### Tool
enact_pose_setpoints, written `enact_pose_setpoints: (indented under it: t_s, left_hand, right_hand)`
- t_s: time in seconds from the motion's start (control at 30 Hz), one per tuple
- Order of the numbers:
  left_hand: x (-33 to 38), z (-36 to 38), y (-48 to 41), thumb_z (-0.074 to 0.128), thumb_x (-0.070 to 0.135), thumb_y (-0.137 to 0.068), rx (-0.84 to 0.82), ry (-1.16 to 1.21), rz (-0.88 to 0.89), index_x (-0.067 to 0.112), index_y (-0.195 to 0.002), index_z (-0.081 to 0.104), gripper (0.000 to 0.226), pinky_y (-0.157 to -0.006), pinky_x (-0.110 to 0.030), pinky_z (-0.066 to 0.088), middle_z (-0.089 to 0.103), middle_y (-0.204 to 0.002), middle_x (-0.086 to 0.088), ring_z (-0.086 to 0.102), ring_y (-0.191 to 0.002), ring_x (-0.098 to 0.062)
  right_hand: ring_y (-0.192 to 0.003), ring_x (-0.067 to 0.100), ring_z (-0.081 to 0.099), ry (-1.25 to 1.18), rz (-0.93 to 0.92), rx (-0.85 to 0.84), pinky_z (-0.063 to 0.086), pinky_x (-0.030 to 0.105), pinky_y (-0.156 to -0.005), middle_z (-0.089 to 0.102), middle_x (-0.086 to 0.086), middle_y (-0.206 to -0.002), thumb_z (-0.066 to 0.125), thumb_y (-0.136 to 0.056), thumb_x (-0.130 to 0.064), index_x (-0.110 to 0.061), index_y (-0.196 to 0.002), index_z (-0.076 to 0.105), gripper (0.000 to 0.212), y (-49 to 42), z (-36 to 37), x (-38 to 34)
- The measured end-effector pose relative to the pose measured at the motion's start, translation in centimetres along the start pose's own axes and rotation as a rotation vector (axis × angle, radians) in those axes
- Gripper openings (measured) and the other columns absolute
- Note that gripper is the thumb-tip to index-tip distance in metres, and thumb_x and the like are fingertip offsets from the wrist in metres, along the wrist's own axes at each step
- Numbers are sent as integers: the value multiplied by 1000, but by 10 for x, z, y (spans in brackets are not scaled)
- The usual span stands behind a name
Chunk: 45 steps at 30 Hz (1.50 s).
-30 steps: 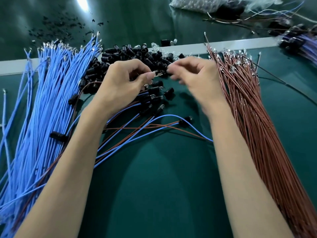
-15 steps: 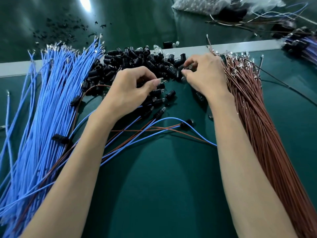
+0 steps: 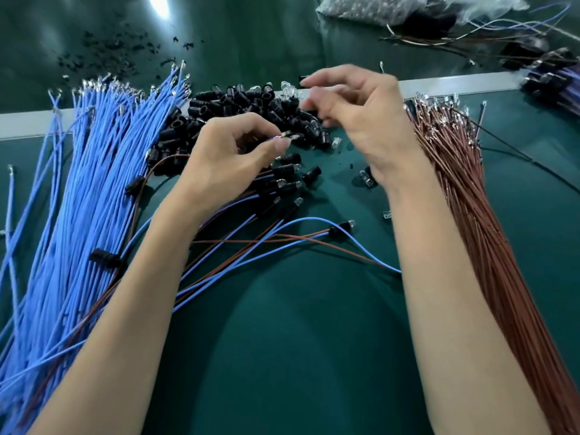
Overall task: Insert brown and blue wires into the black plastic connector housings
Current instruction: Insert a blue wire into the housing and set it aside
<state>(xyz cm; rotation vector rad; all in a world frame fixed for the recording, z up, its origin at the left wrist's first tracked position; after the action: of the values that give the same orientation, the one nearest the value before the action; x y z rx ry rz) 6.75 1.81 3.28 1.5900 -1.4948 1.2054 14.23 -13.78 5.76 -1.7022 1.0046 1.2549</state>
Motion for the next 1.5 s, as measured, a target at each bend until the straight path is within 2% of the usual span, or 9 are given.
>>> enact_pose_setpoints:
  t_s: [0.13,0.3,0.47,0.57,0.7,0.83,0.97,1.27,1.5]
  left_hand:
    - [4,-5,-1,67,14,-88,55,22,13,12,-85,65,5,-59,-17,39,63,-73,-8,49,-60,-6]
    - [2,-11,-2,67,16,-88,89,30,7,12,-85,65,5,-57,-12,37,59,-67,5,47,-55,5]
    - [1,-14,-2,68,19,-87,89,-13,24,9,-85,66,10,-54,-13,34,56,-65,4,43,-56,1]
    - [0,-13,-2,69,19,-87,89,-79,31,12,-84,67,7,-56,-11,37,59,-67,8,46,-56,3]
    - [-3,-12,-2,69,20,-86,94,-154,34,15,-84,68,6,-61,-17,43,64,-71,6,54,-63,-4]
    - [-5,-12,-2,69,22,-87,93,-180,32,13,-86,70,8,-63,-23,46,68,-75,-6,58,-67,-12]
    - [-6,-13,-3,66,22,-89,85,-173,10,13,-86,70,10,-60,-14,41,67,-74,-2,53,-59,-1]
    - [-9,-12,-4,63,22,-91,64,-173,-22,15,-82,68,13,-56,-11,37,62,-67,9,51,-53,3]
    - [-9,-14,-3,63,23,-92,65,-157,-24,15,-83,69,13,-57,-9,38,64,-68,8,51,-53,5]
  right_hand:
    - [-64,8,62,-126,39,-93,50,17,-66,64,12,-78,63,-87,5,-10,-87,59,15,0,19,7]
    - [-62,1,59,-75,0,-195,47,14,-64,66,3,-75,57,-93,-2,-8,-104,66,16,1,25,12]
    - [-60,3,59,-155,39,-204,47,14,-60,68,-5,-67,59,-92,-4,-10,-88,69,12,2,22,18]
    - [-57,2,58,-64,4,-216,45,14,-57,68,-7,-64,66,-87,-3,-10,-86,69,8,2,22,19]
    - [-55,4,55,48,-11,-193,44,15,-56,66,-2,-65,68,-86,-6,-12,-82,69,7,1,21,20]
    - [-61,11,57,89,-50,-170,47,20,-62,65,3,-67,68,-86,-7,-14,-85,69,7,0,25,23]
    - [-64,15,59,132,-95,-143,53,27,-66,65,1,-68,69,-86,-10,-16,-83,69,7,0,26,24]
    - [-59,6,57,204,-189,-147,46,20,-63,65,-4,-68,73,-81,-13,-19,-81,70,7,2,26,24]
    - [-78,5,67,-115,-59,-127,51,18,-77,72,-5,-82,68,-84,0,-11,-103,69,22,2,24,30]
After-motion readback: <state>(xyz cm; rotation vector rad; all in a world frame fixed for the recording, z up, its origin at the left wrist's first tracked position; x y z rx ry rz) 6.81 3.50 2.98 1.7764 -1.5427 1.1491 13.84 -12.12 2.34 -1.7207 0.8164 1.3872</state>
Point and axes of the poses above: each hand's wrist, its own y-axis away from the middle knuckle, its own z-axis out of the palm, x = y × z, the point moved 2 cm from there along -y, towards the middle knuckle
